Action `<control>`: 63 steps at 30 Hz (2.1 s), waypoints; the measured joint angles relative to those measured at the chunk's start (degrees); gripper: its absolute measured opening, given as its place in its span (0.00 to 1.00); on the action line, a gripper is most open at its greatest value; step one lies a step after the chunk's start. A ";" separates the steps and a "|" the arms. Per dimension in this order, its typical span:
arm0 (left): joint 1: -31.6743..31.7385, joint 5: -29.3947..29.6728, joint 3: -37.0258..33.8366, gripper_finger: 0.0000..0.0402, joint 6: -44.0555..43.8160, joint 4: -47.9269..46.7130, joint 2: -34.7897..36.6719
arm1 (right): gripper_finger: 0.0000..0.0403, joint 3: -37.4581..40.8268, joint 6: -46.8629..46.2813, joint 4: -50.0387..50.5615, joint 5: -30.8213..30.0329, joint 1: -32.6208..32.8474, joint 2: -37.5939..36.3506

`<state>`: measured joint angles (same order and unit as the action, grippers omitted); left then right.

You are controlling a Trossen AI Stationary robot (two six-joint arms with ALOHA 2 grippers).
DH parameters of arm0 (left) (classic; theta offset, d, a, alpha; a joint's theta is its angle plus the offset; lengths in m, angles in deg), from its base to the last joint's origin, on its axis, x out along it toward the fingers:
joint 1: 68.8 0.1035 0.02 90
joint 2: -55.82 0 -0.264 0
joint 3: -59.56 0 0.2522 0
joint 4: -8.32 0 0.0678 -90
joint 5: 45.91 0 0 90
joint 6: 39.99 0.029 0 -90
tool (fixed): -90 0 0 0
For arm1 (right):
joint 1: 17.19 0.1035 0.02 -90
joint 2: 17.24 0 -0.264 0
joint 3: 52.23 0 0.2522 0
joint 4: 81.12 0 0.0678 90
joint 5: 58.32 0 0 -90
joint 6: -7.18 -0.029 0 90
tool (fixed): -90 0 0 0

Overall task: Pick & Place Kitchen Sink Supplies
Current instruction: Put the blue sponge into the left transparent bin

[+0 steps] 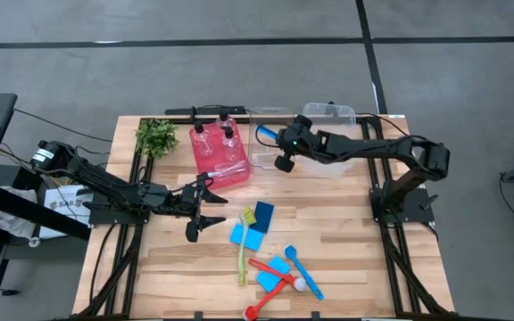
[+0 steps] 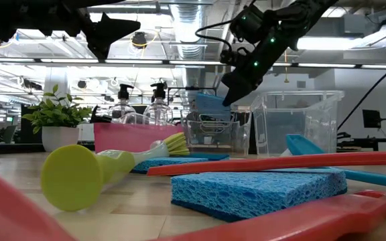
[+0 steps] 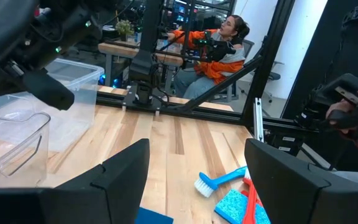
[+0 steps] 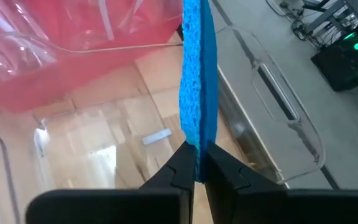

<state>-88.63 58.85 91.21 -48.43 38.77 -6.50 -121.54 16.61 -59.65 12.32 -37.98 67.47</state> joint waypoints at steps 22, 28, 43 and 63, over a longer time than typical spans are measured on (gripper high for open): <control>0.00 0.00 0.00 0.66 0.48 0.00 0.00 | 0.30 -0.02 2.66 0.95 -0.24 4.18 -5.00; 0.00 0.00 0.00 0.66 0.48 0.00 0.02 | 0.28 -0.04 5.51 0.70 -0.24 11.74 -11.95; 0.00 -0.02 0.00 0.66 -0.59 -0.02 0.00 | 0.27 -0.11 4.81 4.30 1.64 38.06 -5.08; 0.00 -0.02 0.00 0.66 -0.85 -0.02 0.00 | 0.41 -0.07 16.35 2.53 1.99 32.98 13.55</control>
<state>-88.63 58.83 91.21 -49.29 38.75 -6.50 -121.61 32.96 -57.12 14.31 -5.00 81.02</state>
